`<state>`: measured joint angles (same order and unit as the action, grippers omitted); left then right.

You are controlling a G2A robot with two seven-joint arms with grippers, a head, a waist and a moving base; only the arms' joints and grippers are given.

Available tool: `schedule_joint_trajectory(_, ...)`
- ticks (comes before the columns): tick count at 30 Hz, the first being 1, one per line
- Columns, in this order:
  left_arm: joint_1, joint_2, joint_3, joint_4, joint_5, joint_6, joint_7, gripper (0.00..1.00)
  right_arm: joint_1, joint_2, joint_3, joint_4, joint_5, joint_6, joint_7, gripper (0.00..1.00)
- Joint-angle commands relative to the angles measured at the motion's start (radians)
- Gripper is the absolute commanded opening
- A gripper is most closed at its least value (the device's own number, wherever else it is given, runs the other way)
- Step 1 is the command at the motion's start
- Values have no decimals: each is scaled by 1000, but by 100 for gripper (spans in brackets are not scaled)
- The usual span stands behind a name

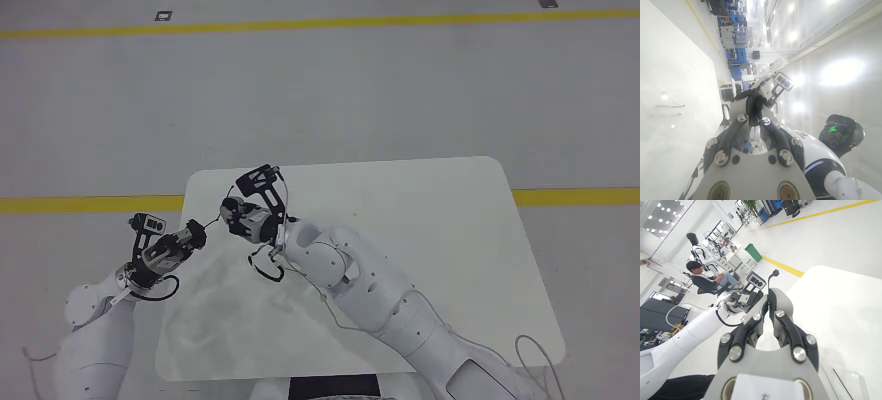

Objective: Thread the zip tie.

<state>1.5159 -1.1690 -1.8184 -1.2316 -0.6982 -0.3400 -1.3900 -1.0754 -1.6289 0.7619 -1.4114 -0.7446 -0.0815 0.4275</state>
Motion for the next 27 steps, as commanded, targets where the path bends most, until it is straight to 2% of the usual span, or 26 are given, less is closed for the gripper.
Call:
schedule_joint_trajectory(1, 0, 0, 0, 0, 0, 0, 0, 0, 2, -1, -3, 3, -6, 5, -3, 0)
schedule_joint_trajectory(15, 0, 0, 0, 0, 0, 0, 0, 0, 10, -7, -14, 13, -42, 41, -13, 0)
schedule_joint_trajectory(27, 0, 0, 0, 0, 0, 0, 0, 0, 1, -6, -6, -3, -54, 36, -23, 0)
